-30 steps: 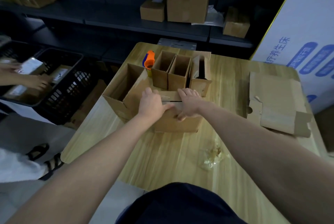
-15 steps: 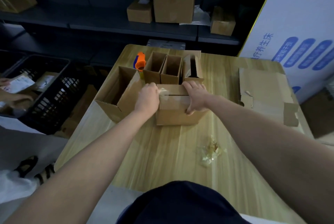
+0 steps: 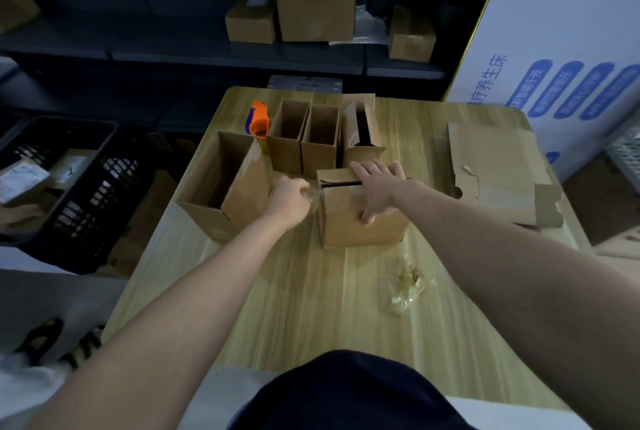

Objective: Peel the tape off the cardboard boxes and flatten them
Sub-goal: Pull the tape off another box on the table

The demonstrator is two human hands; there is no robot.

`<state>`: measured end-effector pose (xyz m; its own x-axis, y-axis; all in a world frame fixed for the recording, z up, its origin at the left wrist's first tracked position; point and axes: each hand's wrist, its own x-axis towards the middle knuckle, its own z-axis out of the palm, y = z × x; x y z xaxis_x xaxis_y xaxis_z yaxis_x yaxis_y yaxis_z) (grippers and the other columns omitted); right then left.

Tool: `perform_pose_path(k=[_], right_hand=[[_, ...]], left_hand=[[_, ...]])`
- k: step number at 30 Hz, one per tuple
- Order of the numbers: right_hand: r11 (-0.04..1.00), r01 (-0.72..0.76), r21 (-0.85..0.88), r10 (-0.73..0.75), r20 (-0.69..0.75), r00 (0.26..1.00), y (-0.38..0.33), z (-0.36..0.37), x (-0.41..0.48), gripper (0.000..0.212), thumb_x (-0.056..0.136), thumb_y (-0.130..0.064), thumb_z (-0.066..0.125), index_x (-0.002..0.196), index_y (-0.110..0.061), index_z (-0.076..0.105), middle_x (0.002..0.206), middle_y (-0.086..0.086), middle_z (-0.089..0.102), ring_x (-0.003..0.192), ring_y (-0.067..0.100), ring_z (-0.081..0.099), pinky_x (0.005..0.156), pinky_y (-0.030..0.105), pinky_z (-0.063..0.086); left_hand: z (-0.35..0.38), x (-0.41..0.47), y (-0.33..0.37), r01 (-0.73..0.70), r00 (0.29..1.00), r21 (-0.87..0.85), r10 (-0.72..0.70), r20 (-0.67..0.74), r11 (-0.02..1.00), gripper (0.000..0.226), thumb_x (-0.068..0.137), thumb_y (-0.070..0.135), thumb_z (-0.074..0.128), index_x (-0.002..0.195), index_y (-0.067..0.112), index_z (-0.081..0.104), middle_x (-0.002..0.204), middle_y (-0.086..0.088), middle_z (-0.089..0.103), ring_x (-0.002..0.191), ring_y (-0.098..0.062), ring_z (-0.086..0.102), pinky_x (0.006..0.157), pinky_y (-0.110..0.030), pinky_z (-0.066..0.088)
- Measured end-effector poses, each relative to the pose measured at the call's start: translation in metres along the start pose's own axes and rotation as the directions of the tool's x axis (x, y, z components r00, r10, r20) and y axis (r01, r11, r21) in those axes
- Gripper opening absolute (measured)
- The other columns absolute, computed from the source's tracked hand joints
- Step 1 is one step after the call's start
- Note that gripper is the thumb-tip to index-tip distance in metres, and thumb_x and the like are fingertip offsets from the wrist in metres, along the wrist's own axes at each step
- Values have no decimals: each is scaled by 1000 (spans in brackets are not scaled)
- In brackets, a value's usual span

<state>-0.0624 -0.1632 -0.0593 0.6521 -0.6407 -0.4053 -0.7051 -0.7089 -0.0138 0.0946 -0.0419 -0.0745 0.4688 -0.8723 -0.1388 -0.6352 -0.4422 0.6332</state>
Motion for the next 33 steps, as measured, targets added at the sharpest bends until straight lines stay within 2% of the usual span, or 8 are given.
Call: perform_pose_path(k=[3, 6, 12, 16, 22, 27, 29, 33], right_hand=[[1000, 16, -5, -16, -55, 998, 2, -3, -1, 125, 60, -46, 82, 151, -20, 1, 156, 7, 14, 145, 28, 9, 112, 55, -4], [998, 26, 49, -17, -169, 985, 16, -16, -8, 125, 56, -44, 83, 150, -21, 4, 154, 7, 20, 142, 28, 17, 114, 53, -2], [996, -71, 57, 84, -281, 956, 59, -43, -45, 126, 49, -47, 84, 147, -22, 10, 144, 7, 29, 135, 28, 27, 116, 50, 10], [981, -150, 119, 180, -307, 934, 82, -37, -78, 126, 50, -45, 85, 148, -20, 10, 148, 8, 25, 138, 28, 23, 117, 48, 7], [940, -202, 274, 290, -331, 898, 112, -25, -127, 124, 52, -40, 87, 148, -21, 11, 146, 5, 25, 135, 28, 26, 117, 46, 13], [877, -266, 401, 409, -331, 850, 145, -7, -162, 121, 54, -35, 87, 147, -21, 13, 144, 5, 25, 129, 31, 31, 107, 46, 31], [865, -342, 367, 464, -328, 823, 162, -4, -176, 120, 53, -37, 87, 146, -21, 14, 144, 6, 25, 131, 30, 30, 109, 48, 30], [880, -347, 324, 456, -375, 807, 162, 2, -175, 119, 53, -41, 86, 146, -22, 14, 145, 6, 26, 132, 30, 29, 112, 49, 24]], left_hand=[[-10, 6, -4, 88, 973, -270, -141, -184, 959, 27, 93, 6, 51, 118, 12, 60, 117, -7, 60, 107, -21, 60, 96, -35, 50], [-22, 13, -12, 153, 932, -470, -286, -225, 869, 17, 92, 8, 54, 104, 16, 63, 104, -1, 61, 89, -13, 64, 80, -27, 55], [-14, 27, 5, 188, 914, -571, -355, -195, 799, 28, 92, 8, 54, 71, 25, 56, 82, 2, 61, 83, -18, 66, 71, -28, 57], [3, 35, 24, 168, 946, -476, -277, -168, 863, 15, 90, 2, 54, 82, 11, 63, 98, -13, 66, 95, -29, 64, 86, -42, 54], [24, 36, 50, 149, 941, -266, -219, -260, 952, 18, 89, 9, 61, 103, 0, 67, 109, -16, 67, 106, -29, 61, 85, -27, 45], [29, 36, 41, 308, 855, -406, -437, -279, 861, 25, 90, 4, 56, 115, -3, 57, 120, -20, 60, 114, -31, 57, 96, -33, 45], [33, 32, 31, 279, 893, -327, -369, -259, 903, 21, 88, -1, 56, 107, -5, 61, 114, -23, 62, 109, -33, 58, 93, -35, 46], [74, 0, 60, -73, 983, -120, 51, -176, 990, 17, 88, -1, 51, 90, -1, 68, 108, -19, 56, 91, -28, 57, 84, -27, 39]])
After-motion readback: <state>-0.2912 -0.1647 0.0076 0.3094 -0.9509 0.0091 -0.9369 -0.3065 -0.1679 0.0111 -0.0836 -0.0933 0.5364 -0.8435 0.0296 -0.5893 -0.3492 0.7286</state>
